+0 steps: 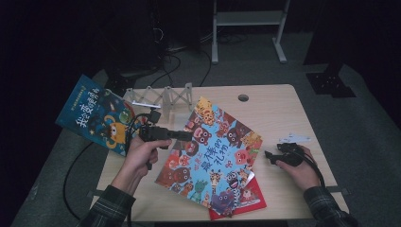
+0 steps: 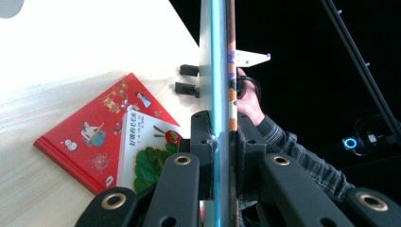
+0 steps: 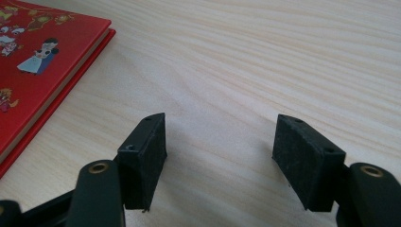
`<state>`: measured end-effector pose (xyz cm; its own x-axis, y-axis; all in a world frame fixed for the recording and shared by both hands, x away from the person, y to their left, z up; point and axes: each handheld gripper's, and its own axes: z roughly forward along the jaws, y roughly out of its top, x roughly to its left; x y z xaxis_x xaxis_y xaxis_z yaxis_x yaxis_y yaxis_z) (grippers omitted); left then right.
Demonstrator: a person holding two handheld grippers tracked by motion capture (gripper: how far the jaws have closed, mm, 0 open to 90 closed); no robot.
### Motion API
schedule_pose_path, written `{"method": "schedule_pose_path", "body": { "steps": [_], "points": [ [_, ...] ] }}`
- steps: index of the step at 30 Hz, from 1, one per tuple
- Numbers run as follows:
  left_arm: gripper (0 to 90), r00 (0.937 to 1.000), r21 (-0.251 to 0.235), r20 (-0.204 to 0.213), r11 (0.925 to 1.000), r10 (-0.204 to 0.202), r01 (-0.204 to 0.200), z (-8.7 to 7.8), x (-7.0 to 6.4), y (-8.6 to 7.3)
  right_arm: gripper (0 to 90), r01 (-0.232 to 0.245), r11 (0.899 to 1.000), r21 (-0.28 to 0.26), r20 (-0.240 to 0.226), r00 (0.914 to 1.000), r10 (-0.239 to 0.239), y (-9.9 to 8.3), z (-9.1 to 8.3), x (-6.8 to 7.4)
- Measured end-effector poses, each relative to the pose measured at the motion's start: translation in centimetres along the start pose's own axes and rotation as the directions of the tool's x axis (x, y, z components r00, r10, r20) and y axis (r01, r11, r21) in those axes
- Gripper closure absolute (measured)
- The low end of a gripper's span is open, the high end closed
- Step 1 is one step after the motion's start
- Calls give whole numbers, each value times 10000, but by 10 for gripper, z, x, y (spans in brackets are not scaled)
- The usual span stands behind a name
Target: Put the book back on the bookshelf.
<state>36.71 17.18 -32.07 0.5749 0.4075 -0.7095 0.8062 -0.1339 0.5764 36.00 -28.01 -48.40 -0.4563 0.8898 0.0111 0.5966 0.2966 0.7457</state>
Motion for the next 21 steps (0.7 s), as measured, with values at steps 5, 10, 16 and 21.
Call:
{"method": "schedule_pose_path", "body": {
  "steps": [5, 10, 16, 21],
  "points": [
    [815, 9989, -89, -222, 9991, 404, -406, -7, -11, 9, 343, 46, 10000, -33, 14, 10000, -46, 0, 0, 0],
    [815, 9968, -192, -506, 9978, 621, -631, -15, -19, 14, 343, 39, 10000, -36, 17, 10000, -39, 0, 0, 0],
    [815, 9949, -306, -634, 9963, 788, -808, -24, -25, 19, 343, 48, 10000, -48, 22, 10000, -48, 0, 1, 0],
    [815, 9918, -377, -750, 9936, 1034, -1064, -34, -30, 25, 343, 44, 10000, -61, 29, 10000, -44, 0, 1, 0]
  ]
}}
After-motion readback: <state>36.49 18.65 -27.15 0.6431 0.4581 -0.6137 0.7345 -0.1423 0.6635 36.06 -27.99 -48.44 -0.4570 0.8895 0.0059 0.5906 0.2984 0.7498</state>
